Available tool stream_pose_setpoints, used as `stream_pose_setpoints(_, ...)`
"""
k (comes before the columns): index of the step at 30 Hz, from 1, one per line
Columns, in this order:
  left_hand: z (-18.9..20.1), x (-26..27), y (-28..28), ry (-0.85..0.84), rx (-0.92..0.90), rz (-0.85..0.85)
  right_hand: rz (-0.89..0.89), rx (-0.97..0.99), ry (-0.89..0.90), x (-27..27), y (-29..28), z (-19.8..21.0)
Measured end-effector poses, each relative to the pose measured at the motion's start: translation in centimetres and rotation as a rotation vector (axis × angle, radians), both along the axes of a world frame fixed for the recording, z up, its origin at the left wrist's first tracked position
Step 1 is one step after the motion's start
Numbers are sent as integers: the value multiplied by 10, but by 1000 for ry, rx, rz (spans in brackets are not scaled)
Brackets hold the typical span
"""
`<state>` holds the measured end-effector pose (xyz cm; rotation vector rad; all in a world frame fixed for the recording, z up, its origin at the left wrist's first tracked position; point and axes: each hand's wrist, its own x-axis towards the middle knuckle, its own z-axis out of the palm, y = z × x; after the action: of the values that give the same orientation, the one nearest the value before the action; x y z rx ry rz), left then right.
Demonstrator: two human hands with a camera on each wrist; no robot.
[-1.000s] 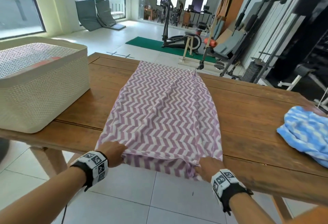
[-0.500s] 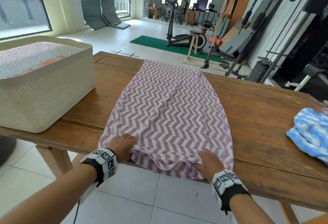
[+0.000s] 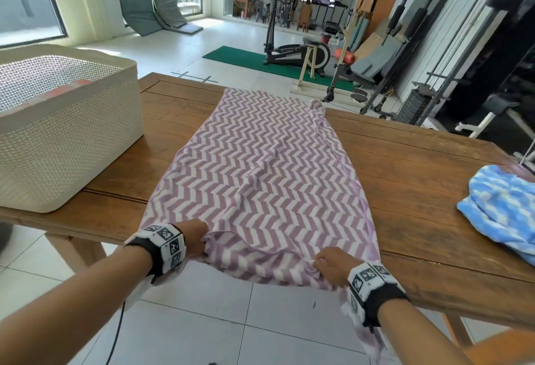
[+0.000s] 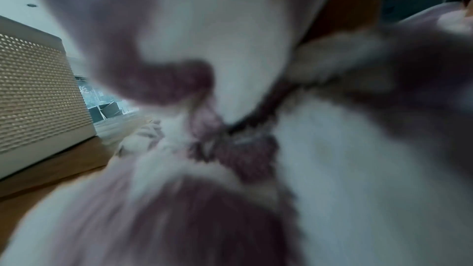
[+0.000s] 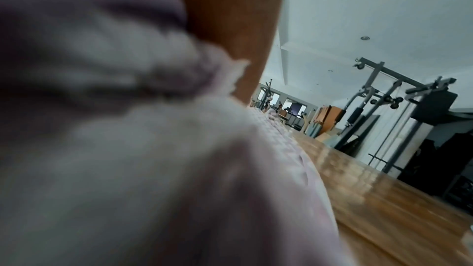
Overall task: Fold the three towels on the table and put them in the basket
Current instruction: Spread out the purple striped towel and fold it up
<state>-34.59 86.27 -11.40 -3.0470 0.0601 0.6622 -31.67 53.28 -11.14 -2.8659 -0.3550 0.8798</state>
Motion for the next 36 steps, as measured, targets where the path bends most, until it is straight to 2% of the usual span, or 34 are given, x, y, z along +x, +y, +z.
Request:
stream_pose_setpoints(3,16,-2,3,104,12,-25,75,21,46,1,1,20)
stream_pose_setpoints(7,45,19,18,175,-12,-80,179,91,-64,17,-1,57)
stream_pose_setpoints(12,77,76,35,-47,-152,-46,75,238,-301,70,-5,81)
stream_pose_setpoints(15,93,115,28,-260,-158,-59,19,230,-439,107,3,87)
stream_pose_setpoints(18,89,153,19,-351,-147,-21,-41,186,-497,145,17,78)
stream_pose_setpoints(20,73,177,13,-286,-153,-34,-70,188,-446,165,26,64)
stream_pose_setpoints(24,27,199,-4,10,-115,-139,-89,74,-44,179,32,19)
stream_pose_setpoints(25,15,199,-7,74,-112,-133,-79,50,7,178,33,9)
stream_pose_setpoints(27,6,193,-11,147,-133,-118,-29,0,-8,178,34,-5)
stream_pose_setpoints(32,21,188,-10,57,-99,-208,84,-129,-115,181,42,4)
stream_pose_setpoints(36,33,174,-5,63,-27,-255,171,-169,-84,165,50,8)
